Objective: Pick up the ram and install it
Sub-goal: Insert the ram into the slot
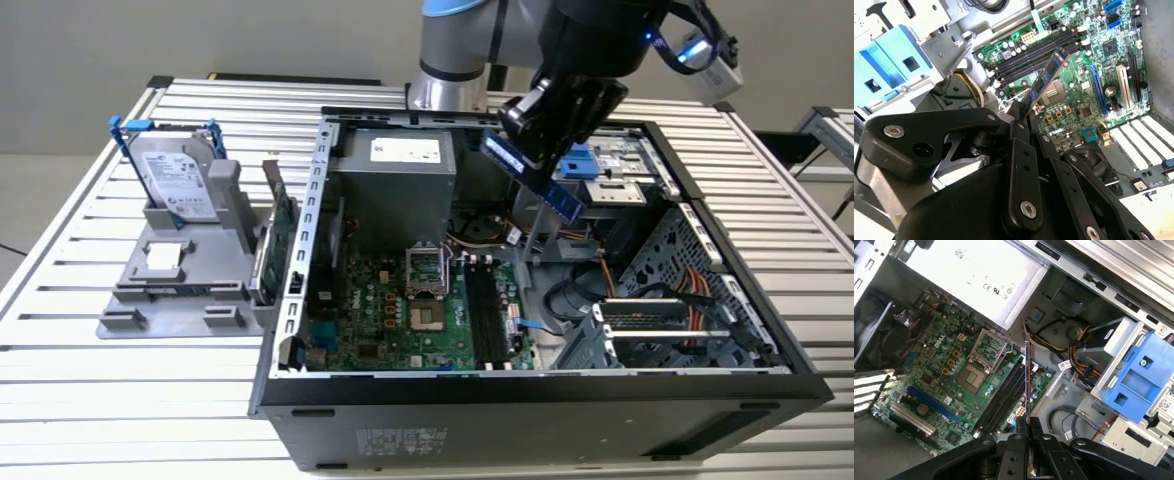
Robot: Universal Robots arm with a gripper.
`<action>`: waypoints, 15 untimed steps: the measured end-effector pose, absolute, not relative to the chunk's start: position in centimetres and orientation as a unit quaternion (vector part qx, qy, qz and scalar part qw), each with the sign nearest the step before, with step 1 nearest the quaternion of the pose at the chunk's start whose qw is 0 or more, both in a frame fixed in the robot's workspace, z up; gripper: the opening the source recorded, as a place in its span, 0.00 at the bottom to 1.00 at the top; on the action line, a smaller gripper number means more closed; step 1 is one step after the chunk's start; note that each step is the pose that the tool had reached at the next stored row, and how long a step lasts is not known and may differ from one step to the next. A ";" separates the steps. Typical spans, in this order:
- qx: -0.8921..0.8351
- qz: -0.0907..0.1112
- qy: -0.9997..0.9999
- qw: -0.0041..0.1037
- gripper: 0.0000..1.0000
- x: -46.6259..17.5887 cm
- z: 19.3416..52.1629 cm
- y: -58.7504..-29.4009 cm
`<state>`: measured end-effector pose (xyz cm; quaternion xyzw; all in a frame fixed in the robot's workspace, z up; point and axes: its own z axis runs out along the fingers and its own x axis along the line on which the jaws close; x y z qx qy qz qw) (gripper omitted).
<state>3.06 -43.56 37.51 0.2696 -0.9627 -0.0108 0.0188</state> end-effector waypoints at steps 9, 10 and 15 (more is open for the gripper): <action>0.225 -0.012 -0.974 0.018 0.00 3.1 37.5 -43.6; 0.220 -0.012 -0.975 0.018 0.00 3.1 37.5 -43.6; 0.194 -0.012 -0.981 0.018 0.00 3.1 37.5 -43.7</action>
